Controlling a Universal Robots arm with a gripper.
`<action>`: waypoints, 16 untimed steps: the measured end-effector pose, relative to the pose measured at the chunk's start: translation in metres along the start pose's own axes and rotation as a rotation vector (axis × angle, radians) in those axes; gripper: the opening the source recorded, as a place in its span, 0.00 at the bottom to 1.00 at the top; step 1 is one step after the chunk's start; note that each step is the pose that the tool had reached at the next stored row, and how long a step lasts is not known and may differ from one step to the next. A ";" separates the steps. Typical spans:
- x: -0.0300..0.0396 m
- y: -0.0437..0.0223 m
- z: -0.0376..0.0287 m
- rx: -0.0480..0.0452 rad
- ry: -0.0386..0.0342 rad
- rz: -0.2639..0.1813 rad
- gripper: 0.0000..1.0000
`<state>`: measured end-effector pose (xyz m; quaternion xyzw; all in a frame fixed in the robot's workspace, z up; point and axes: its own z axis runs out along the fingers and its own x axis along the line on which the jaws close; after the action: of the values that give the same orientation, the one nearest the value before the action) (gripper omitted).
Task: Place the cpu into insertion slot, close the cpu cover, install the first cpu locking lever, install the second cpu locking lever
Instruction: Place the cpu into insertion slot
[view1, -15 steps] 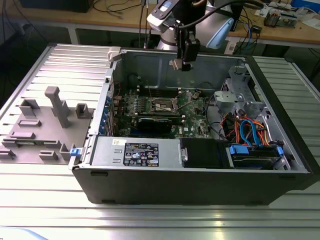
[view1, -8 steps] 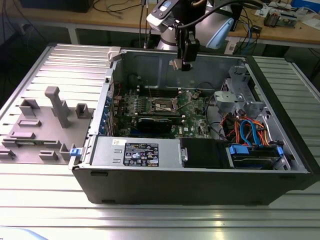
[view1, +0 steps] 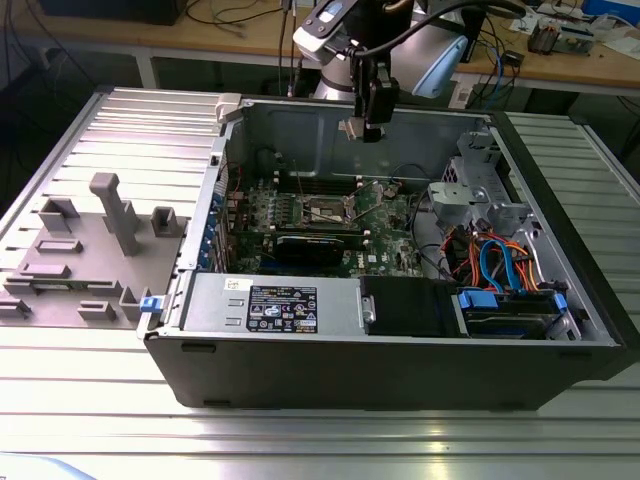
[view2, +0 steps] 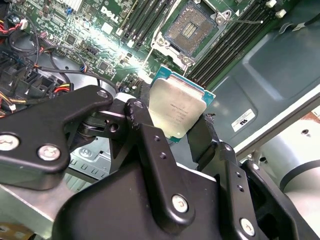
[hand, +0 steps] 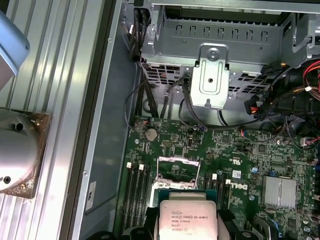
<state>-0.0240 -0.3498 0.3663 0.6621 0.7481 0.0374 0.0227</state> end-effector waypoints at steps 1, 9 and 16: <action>0.0000 0.0000 0.0000 0.0000 -0.0002 0.002 0.54; 0.0000 0.0000 0.0001 -0.0008 -0.0043 0.050 0.54; 0.0000 0.0000 0.0001 -0.0011 -0.0060 0.070 0.54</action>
<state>-0.0240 -0.3498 0.3663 0.6878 0.7245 0.0366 0.0240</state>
